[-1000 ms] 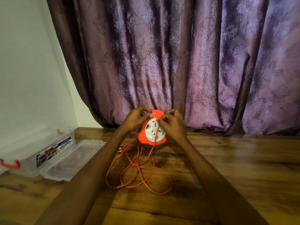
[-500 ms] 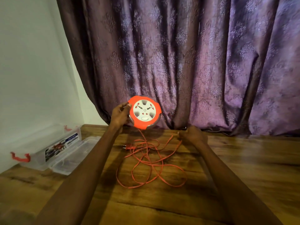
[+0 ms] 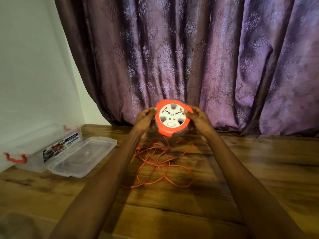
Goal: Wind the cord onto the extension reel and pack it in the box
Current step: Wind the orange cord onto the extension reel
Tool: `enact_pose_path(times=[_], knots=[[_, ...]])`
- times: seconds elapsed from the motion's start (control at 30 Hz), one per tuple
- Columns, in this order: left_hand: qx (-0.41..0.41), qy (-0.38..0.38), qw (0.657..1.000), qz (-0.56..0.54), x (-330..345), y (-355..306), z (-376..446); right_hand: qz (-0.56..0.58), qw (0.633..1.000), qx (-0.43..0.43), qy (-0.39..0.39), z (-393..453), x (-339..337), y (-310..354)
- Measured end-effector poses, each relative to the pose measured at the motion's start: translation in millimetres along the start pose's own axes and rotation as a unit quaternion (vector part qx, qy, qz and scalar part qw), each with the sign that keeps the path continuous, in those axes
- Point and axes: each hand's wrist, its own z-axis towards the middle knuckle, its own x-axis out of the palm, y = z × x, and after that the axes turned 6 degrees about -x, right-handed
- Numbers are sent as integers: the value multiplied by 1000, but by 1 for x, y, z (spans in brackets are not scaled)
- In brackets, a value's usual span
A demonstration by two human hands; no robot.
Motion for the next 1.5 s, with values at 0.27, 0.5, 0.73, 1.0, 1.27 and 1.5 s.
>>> enact_pose_path(times=[0.27, 0.5, 0.73, 1.0, 1.27, 1.5], knots=[[11, -22, 995, 97, 23, 16, -14, 17, 988, -42, -149, -4, -30, -18], [-142, 94, 984, 62, 47, 50, -22, 81, 986, 10, -144, -11, -46, -19], [-113, -28, 986, -120, 78, 72, -22, 93, 989, 17, -113, -13, -44, -15], [-141, 67, 964, -213, 101, 74, -27, 105, 988, 37, -104, -5, -37, -16], [-42, -3, 963, -267, 105, 75, -15, 52, 992, 11, -116, -5, -34, -21], [0, -29, 982, -189, 89, 80, -4, -560, 745, -362, 23, -11, -50, -16]])
